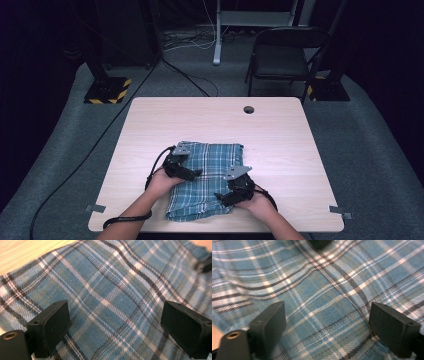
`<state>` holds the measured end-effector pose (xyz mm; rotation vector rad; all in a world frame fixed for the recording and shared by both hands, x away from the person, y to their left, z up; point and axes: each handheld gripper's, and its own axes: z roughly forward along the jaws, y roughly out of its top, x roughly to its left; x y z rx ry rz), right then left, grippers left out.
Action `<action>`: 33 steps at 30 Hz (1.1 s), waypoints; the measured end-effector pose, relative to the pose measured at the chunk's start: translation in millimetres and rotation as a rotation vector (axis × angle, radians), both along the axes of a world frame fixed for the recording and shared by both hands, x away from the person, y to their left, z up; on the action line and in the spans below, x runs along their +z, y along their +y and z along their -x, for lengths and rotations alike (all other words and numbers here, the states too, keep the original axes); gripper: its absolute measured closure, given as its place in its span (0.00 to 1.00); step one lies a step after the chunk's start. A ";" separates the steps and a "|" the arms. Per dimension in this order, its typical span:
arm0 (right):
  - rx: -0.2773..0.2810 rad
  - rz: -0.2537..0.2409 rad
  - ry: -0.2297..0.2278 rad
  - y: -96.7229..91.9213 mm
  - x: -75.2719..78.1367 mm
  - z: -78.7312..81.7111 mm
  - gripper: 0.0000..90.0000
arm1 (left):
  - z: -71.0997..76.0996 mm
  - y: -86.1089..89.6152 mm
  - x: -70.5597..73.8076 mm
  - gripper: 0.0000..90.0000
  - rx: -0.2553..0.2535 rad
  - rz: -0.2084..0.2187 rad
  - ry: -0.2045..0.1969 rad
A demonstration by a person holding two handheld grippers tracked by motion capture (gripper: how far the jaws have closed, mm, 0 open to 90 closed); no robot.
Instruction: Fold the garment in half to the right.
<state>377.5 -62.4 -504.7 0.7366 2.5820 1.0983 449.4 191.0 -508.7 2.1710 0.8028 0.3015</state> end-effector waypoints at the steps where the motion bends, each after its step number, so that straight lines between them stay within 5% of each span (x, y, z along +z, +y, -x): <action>1: 0.005 0.003 -0.010 -0.7 3.7 1.8 0.17 | 1.3 -1.2 -2.3 0.09 0.000 -0.011 -0.016; 6: 0.030 -0.035 -0.022 -4.5 17.1 9.4 0.17 | 0.5 -3.3 -2.7 0.09 -0.002 -0.032 -0.011; 9: 0.041 0.001 -0.002 -3.4 12.1 8.4 0.17 | -0.1 -2.6 -3.2 0.09 -0.005 -0.026 -0.007; 10: 0.052 0.046 0.034 -1.7 -0.5 5.9 0.17 | 0.0 -1.7 -4.8 0.09 -0.009 -0.022 -0.012; 14: 0.052 0.022 0.061 -3.4 -4.1 2.5 0.16 | 0.4 -1.1 -7.0 0.09 -0.007 -0.010 -0.018; 25: 0.021 0.021 0.047 -7.6 -6.0 -4.4 0.15 | -7.6 -9.0 -2.8 0.09 0.016 -0.049 -0.015; 30: 0.031 0.058 0.026 -6.3 5.9 -0.4 0.16 | 8.7 -0.2 16.3 0.09 0.009 -0.017 -0.019; 33: 0.060 0.019 0.001 -9.5 19.0 3.4 0.15 | 27.6 11.5 24.9 0.09 -0.014 -0.009 -0.020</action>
